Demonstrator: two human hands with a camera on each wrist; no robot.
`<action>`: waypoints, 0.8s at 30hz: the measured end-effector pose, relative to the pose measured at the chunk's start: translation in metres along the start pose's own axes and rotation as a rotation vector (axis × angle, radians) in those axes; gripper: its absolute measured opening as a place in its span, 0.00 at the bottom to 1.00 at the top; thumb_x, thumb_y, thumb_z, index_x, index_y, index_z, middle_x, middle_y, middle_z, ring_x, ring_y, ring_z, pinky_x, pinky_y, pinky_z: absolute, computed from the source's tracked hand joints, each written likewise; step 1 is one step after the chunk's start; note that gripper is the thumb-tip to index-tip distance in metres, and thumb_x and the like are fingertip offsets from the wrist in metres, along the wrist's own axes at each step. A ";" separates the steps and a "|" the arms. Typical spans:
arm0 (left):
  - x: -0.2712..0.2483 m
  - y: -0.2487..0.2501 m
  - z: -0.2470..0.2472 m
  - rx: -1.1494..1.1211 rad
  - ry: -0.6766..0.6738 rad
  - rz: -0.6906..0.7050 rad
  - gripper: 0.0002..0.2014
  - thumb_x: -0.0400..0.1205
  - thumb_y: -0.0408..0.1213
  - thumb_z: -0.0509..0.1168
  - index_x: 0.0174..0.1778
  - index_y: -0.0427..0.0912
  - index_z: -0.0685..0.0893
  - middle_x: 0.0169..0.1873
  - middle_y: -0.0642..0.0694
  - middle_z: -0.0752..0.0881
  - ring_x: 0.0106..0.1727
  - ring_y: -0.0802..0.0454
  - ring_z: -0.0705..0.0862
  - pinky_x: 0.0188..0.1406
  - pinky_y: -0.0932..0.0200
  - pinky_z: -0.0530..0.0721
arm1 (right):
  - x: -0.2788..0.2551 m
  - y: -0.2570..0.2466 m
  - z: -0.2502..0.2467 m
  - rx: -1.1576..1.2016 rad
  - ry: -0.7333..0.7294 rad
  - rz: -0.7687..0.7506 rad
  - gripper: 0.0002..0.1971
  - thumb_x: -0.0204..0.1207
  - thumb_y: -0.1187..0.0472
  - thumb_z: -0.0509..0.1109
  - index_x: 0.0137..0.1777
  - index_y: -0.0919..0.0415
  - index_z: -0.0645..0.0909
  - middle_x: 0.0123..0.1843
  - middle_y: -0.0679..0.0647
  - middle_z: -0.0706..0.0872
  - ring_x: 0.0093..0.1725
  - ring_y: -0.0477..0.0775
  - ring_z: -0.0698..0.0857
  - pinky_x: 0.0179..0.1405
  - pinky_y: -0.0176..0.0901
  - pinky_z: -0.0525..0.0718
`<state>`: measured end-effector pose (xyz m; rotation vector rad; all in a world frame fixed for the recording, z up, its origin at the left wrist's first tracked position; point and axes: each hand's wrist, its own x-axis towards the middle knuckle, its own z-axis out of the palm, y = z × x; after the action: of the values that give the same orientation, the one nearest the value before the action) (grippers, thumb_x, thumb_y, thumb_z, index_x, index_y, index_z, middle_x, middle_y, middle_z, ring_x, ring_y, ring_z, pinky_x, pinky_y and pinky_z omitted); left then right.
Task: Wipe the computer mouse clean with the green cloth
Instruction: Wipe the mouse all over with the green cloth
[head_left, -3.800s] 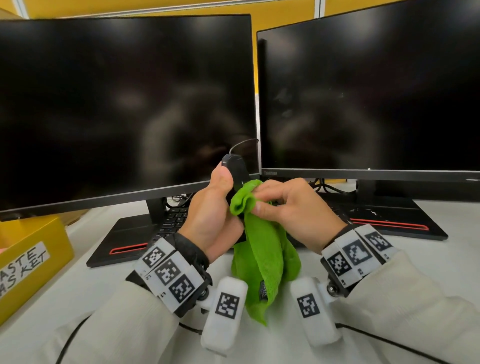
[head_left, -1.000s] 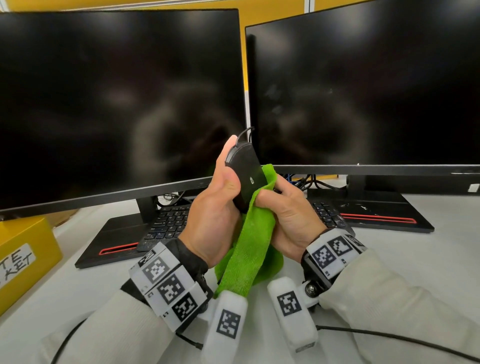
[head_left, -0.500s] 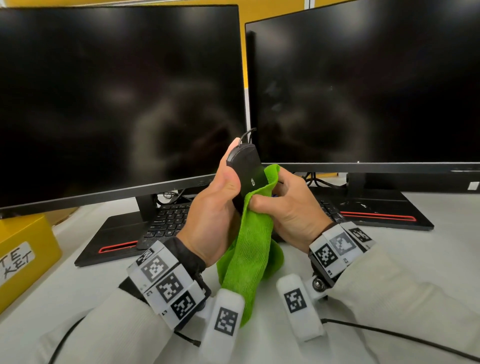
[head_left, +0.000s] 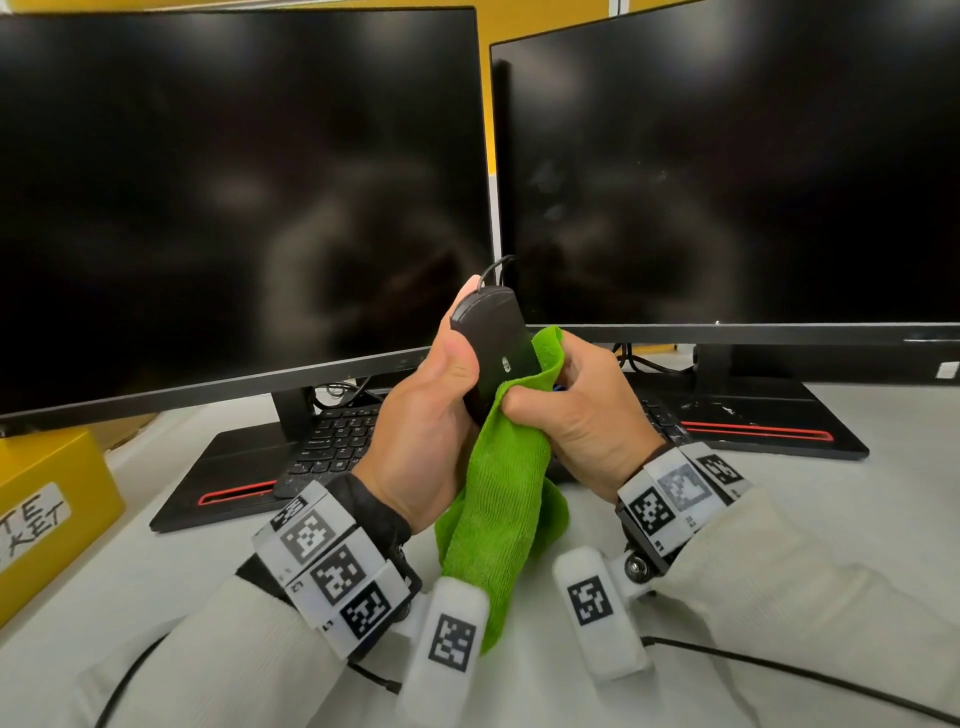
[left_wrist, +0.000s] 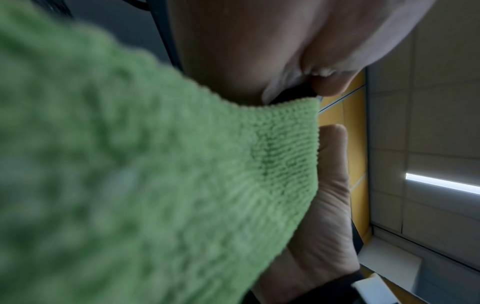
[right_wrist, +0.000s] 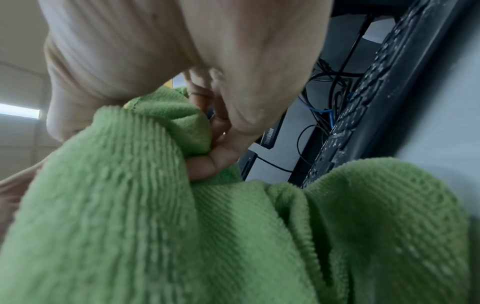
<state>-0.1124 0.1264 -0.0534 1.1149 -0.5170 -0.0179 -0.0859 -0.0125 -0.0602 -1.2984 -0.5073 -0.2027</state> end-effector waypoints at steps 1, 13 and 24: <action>0.000 0.001 0.000 0.002 -0.003 0.000 0.34 0.86 0.50 0.55 0.91 0.47 0.64 0.81 0.38 0.81 0.80 0.40 0.82 0.78 0.44 0.82 | 0.000 0.000 0.000 -0.005 -0.003 -0.001 0.24 0.56 0.66 0.78 0.52 0.76 0.80 0.40 0.64 0.87 0.40 0.61 0.88 0.43 0.58 0.88; -0.003 0.001 0.003 -0.021 0.025 0.012 0.30 0.91 0.49 0.54 0.91 0.48 0.65 0.78 0.39 0.84 0.74 0.45 0.87 0.68 0.52 0.89 | -0.002 -0.003 -0.001 -0.074 -0.013 0.031 0.22 0.58 0.68 0.78 0.54 0.74 0.82 0.40 0.65 0.89 0.39 0.61 0.90 0.41 0.59 0.91; -0.005 0.004 0.010 -0.030 0.068 -0.058 0.28 0.86 0.51 0.57 0.83 0.46 0.76 0.76 0.36 0.85 0.79 0.36 0.82 0.78 0.40 0.81 | -0.003 0.004 -0.004 0.079 -0.167 0.138 0.37 0.55 0.73 0.87 0.65 0.66 0.77 0.61 0.71 0.87 0.61 0.76 0.87 0.60 0.73 0.86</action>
<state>-0.1214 0.1205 -0.0487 1.0973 -0.4224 -0.0377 -0.0858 -0.0155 -0.0656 -1.2738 -0.5593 0.0403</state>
